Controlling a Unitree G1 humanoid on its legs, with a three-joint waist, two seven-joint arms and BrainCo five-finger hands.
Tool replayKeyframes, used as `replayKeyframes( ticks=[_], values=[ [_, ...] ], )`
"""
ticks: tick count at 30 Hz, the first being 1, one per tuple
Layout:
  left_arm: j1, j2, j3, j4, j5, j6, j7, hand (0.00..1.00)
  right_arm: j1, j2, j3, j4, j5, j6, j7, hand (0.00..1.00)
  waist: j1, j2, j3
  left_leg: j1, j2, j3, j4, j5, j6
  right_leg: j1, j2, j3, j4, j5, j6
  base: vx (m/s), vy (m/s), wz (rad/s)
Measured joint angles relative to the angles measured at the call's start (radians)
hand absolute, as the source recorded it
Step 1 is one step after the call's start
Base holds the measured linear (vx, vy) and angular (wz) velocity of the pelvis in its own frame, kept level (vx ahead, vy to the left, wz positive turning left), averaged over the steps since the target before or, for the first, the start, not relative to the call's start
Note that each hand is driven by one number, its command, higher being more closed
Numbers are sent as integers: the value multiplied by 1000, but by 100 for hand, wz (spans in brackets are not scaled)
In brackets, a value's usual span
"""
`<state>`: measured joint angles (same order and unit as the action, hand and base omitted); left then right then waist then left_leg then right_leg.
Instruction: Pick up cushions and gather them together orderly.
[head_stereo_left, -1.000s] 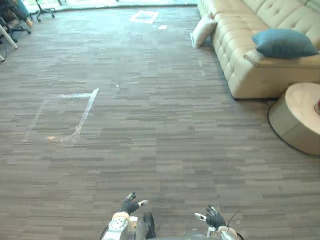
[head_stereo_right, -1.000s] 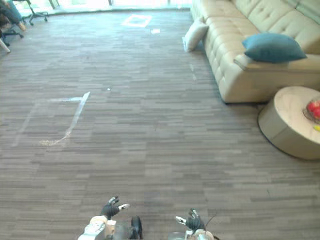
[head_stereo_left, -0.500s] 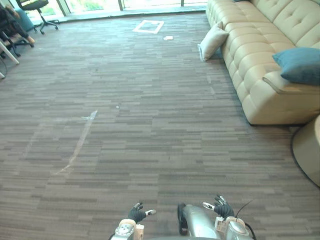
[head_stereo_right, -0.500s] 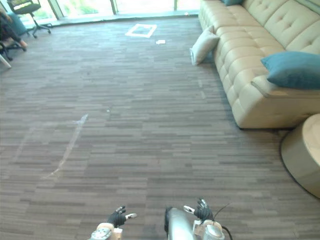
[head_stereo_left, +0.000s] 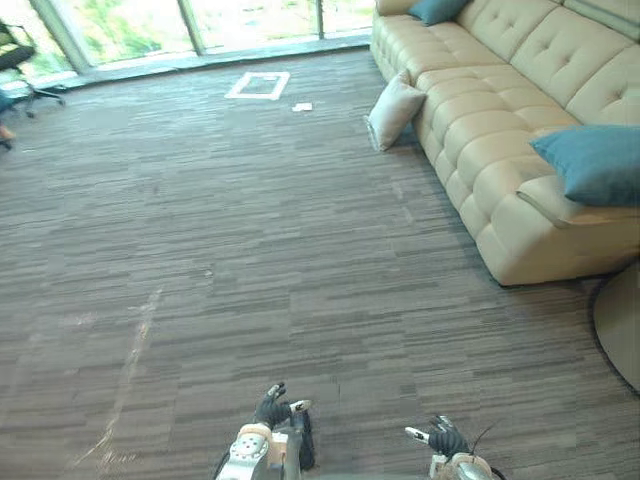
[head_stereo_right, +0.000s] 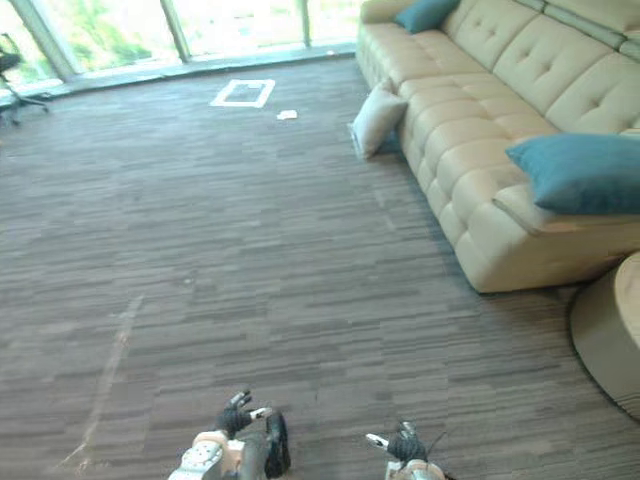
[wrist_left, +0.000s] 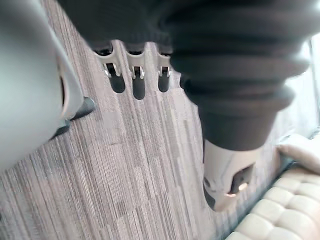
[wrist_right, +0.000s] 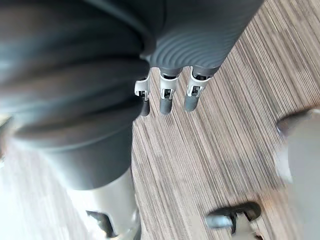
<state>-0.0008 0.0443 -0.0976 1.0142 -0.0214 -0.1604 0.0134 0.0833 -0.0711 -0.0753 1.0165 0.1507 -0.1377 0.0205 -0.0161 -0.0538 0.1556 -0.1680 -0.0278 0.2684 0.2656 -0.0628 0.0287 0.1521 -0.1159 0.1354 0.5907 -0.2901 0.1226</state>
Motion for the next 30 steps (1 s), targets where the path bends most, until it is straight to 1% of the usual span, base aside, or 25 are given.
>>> replayKeyframes(
  ticks=[1,2,3,5,7,8,10,11,12,13,14,15,16,17,18,19,20,21,23,24,25,27,28,29,30],
  values=[
    [-5,6,-5,16,0,6,0,0,-1,3,1,-2,-17,-2,1,0,-5,-8,3,71,-26,-13,-3,-72,12,-82,-5,25,255,120,150,564,206,29],
    [-5,8,-9,22,1,9,1,0,-2,3,2,-2,-23,-2,2,0,-5,-9,3,93,-32,-19,-3,-87,15,-106,-8,24,318,128,144,552,157,23],
    [-6,18,-23,40,2,17,1,0,-3,1,2,-14,-32,-2,3,0,-5,-8,3,183,-37,-29,-26,-121,14,-176,-11,-11,462,96,77,548,120,6],
    [-7,30,-44,57,3,20,2,0,-5,-4,5,-23,-34,-12,4,0,-14,15,5,328,-30,-54,-116,-143,20,-291,-6,-105,467,4,-65,625,76,16],
    [-8,27,-50,79,3,24,1,0,-29,-14,0,-29,-32,-21,6,0,-48,38,10,410,5,-87,-153,-173,21,-408,33,-175,325,-47,-101,578,-47,42],
    [-8,25,-50,80,1,26,1,0,-30,-16,0,-33,-31,-22,6,0,-51,43,10,419,13,-90,-157,-177,24,-424,41,-184,290,-47,-100,712,-125,52],
    [-8,21,-49,78,-2,35,1,0,-28,-24,-4,-57,-30,-22,5,0,-61,48,13,462,42,-96,-167,-189,37,-498,66,-193,-7,27,-90,540,-135,52],
    [-7,21,-48,77,-2,36,1,0,-23,-27,-4,-57,-30,-21,3,0,-64,40,10,493,42,-99,-184,-193,30,-506,64,-192,-177,108,-83,687,-192,67],
    [3,19,-46,81,-2,38,2,0,-20,-41,-5,-52,-28,-18,0,0,-74,41,7,546,51,-113,-196,-213,-5,-499,71,-189,-237,287,-106,729,-195,55],
    [5,10,-42,84,-3,38,2,0,-23,-45,-6,-46,-28,-16,0,0,-73,45,1,561,64,-118,-192,-214,-7,-507,79,-185,-200,315,-134,868,-249,31],
    [5,-3,-25,86,-3,37,2,0,-28,-53,-9,-40,-32,-10,-1,0,-66,70,-2,562,89,-120,-162,-192,-43,-522,85,-192,-113,255,-155,540,-185,12],
    [8,-11,-7,91,-3,38,2,0,-27,-50,-31,-44,-31,-10,-1,0,-67,76,4,557,90,-127,-109,-160,-93,-518,73,-204,-51,202,-168,759,-316,25],
    [15,-31,35,86,-2,38,3,0,-17,-54,-42,-48,-31,-5,-3,0,-83,84,5,504,112,-145,90,-110,-167,-464,76,-231,-33,127,-177,732,-312,33],
    [20,-52,86,71,-3,37,3,0,-8,-64,-38,-59,-31,-4,-3,0,-83,101,14,388,171,-150,383,-34,-241,-386,96,-238,-71,93,-186,727,-285,23],
    [21,-55,97,65,-3,37,3,0,-7,-67,-38,-61,-30,-3,-3,0,-83,110,17,354,195,-146,478,-29,-250,-357,107,-242,-89,88,-189,575,-165,-1],
    [29,-60,125,37,-4,37,2,0,-4,-68,-36,-61,-28,1,-7,0,-74,117,26,263,264,-107,714,-41,-237,-248,140,-245,-149,71,-210,541,-132,-19],
    [37,-58,140,14,-4,37,4,0,1,-61,-32,-61,-20,0,-11,0,-64,109,28,217,291,-69,788,-71,-207,-173,149,-240,-196,61,-222,505,-135,-28],
    [39,-51,142,2,-8,33,4,0,7,-48,-33,-57,-13,0,-15,0,-60,89,32,165,297,-21,783,-114,-156,-86,148,-226,-256,54,-229,367,-111,-23],
    [39,-50,141,-13,-22,18,4,0,6,-43,-26,-54,-11,0,-17,0,-39,81,32,85,284,49,656,-170,-125,9,141,-193,-340,53,-227,424,-98,-45],
    [39,-49,137,-24,-23,10,5,0,8,-43,-26,-54,-12,2,-19,0,-34,81,33,28,241,51,486,-175,-120,54,130,-176,-381,48,-216,437,-51,-50],
    [39,-50,137,-26,-23,10,4,0,9,-43,-26,-54,-12,2,-19,0,-34,82,33,16,226,49,441,-174,-121,63,128,-173,-391,46,-213,458,45,-43],
    [39,-47,117,-31,-23,-1,6,0,10,-43,-26,-51,-13,4,-20,0,-30,85,34,-27,146,6,81,-103,-139,118,109,-137,-443,27,-193,522,110,-50],
    [39,-50,104,-33,-24,-3,8,0,9,-48,-25,-49,-13,3,-21,0,-22,104,28,-60,135,-39,-85,-36,-179,151,118,-103,-484,16,-174,410,160,-60],
    [39,-50,97,-35,-24,-3,8,0,9,-50,-23,-46,-13,3,-22,0,-18,111,25,-81,139,-45,-98,-29,-174,165,123,-93,-498,8,-165,550,266,-76],
    [38,-46,88,-42,-24,-3,8,0,18,-48,-21,-41,-14,3,-23,0,-8,110,23,-97,141,-46,-86,8,-135,201,117,-66,-505,-20,-148,733,385,-75]
  ],
)
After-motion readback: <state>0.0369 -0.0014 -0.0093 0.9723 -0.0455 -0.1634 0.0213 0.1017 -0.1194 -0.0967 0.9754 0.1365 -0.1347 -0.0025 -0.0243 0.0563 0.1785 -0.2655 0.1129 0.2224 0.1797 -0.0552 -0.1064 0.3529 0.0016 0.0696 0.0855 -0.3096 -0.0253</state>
